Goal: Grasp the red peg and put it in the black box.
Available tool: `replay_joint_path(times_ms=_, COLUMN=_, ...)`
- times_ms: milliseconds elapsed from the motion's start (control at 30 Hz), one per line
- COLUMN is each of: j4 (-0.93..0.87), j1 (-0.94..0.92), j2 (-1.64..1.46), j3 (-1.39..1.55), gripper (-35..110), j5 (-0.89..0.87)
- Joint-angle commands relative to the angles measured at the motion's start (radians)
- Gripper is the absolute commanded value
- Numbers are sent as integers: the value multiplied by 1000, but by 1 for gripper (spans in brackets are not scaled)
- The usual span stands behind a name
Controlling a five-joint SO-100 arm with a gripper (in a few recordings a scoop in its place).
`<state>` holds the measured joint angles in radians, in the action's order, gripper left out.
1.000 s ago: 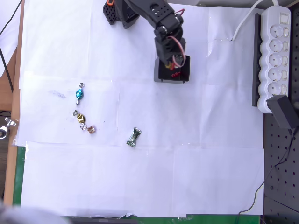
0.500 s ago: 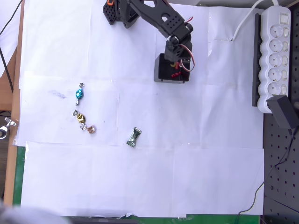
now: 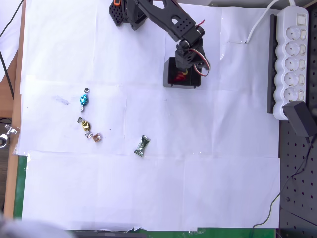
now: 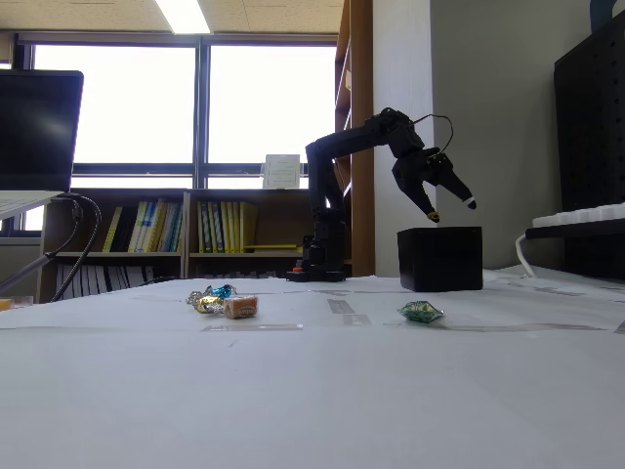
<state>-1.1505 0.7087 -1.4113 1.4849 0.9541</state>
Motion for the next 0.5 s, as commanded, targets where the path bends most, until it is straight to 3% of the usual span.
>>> replay_joint_path(times_ms=0, j4=17, j1=0, j2=41, j3=89, gripper=41, j5=26)
replay_joint_path(times_ms=167, j4=-9, j1=-18, j2=61, j3=87, gripper=38, j5=34)
replay_joint_path(times_ms=267, j4=-18, j1=-46, j2=83, j3=94, gripper=0, j5=20)
replay_joint_path(times_ms=467, j4=-137, j1=-135, j2=224, j3=81, gripper=0, j5=129)
